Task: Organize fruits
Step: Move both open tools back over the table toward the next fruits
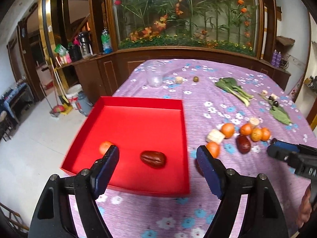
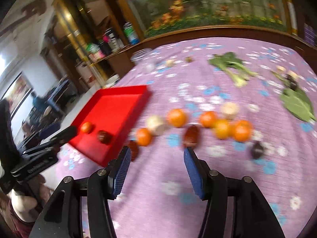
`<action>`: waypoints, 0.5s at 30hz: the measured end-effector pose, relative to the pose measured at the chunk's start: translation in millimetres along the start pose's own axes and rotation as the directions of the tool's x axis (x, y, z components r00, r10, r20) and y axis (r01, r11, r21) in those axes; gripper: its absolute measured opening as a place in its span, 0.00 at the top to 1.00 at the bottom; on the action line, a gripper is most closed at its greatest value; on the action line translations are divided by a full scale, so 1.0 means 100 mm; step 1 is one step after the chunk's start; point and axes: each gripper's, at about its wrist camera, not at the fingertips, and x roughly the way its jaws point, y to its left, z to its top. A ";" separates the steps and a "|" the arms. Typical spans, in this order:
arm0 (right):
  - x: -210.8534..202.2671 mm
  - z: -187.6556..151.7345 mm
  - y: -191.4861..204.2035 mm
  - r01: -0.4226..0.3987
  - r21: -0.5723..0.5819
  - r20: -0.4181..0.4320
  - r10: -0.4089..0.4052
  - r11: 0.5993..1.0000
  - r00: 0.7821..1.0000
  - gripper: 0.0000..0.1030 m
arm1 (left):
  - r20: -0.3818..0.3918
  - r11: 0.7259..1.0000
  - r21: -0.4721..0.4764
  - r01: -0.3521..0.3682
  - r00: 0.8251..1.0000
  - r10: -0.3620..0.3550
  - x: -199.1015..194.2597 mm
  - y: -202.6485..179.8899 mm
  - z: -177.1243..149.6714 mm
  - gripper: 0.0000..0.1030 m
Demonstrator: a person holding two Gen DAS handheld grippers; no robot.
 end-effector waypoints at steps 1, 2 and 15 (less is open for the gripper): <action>-0.07 -0.02 -0.14 0.024 0.021 0.011 -0.025 0.999 1.000 0.41 | -0.010 1.000 -0.006 0.016 1.000 -0.016 0.03 -0.02 -0.01 0.22; -0.12 -0.02 -0.24 0.040 0.035 0.016 -0.040 0.999 0.999 0.41 | -0.027 0.999 -0.011 0.041 0.999 -0.041 0.07 -0.05 -0.02 0.22; -0.32 -0.09 -1.16 0.173 0.169 0.037 -0.182 0.970 0.983 0.41 | -0.142 0.982 0.077 0.173 0.977 -0.161 0.53 -0.64 -0.16 0.23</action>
